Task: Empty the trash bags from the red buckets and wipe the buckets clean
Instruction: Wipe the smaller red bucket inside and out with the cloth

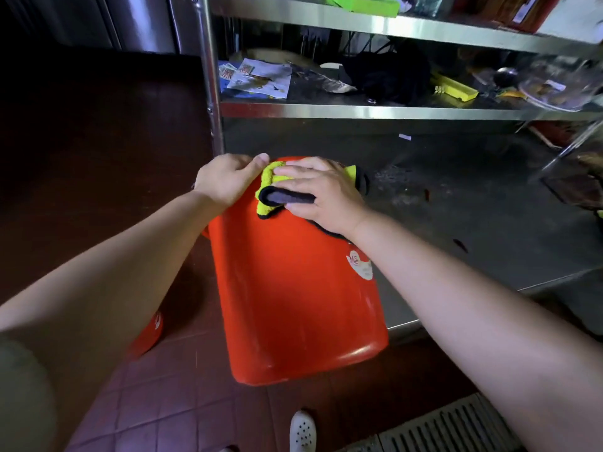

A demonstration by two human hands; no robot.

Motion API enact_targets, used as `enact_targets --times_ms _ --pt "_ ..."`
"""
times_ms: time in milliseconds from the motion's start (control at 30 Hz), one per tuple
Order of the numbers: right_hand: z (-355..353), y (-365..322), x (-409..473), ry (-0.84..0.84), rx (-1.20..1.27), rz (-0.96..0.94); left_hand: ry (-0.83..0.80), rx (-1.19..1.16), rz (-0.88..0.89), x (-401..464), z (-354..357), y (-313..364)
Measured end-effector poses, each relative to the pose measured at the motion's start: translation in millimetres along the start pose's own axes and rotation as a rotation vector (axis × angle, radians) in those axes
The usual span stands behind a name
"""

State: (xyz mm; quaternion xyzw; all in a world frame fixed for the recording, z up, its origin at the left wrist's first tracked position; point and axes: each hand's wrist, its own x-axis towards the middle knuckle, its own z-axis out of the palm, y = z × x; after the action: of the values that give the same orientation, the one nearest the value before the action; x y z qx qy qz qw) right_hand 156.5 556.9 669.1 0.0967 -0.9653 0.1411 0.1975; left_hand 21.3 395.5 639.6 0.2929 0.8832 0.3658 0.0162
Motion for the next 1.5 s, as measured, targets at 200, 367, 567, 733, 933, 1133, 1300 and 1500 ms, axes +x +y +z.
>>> enact_targets --times_ms 200,367,567,733,933,1133,1300,1500 --pt "12 -18 -10 -0.028 -0.055 0.056 -0.011 0.03 0.146 -1 -10 17" --pt "5 -50 -60 -0.015 -0.115 -0.037 -0.1 0.153 0.201 -4 -1 34" --pt "8 -81 -146 -0.092 -0.012 -0.167 -0.103 0.014 0.126 -10 -9 16" --pt "4 -76 -164 -0.185 -0.007 -0.356 -0.121 -0.332 -0.099 -10 -16 9" --pt "18 -47 -94 0.013 -0.002 -0.306 -0.041 -0.433 -0.194 -14 -23 3" --pt "8 -8 -4 0.019 0.091 -0.006 0.047 -0.528 -0.273 -22 -20 -10" --pt "19 -35 13 -0.058 -0.019 -0.022 0.091 -0.667 -0.331 -38 -25 -35" --pt "33 -98 4 -0.186 -0.284 -0.247 -0.086 -0.484 -0.258 -32 -51 -17"
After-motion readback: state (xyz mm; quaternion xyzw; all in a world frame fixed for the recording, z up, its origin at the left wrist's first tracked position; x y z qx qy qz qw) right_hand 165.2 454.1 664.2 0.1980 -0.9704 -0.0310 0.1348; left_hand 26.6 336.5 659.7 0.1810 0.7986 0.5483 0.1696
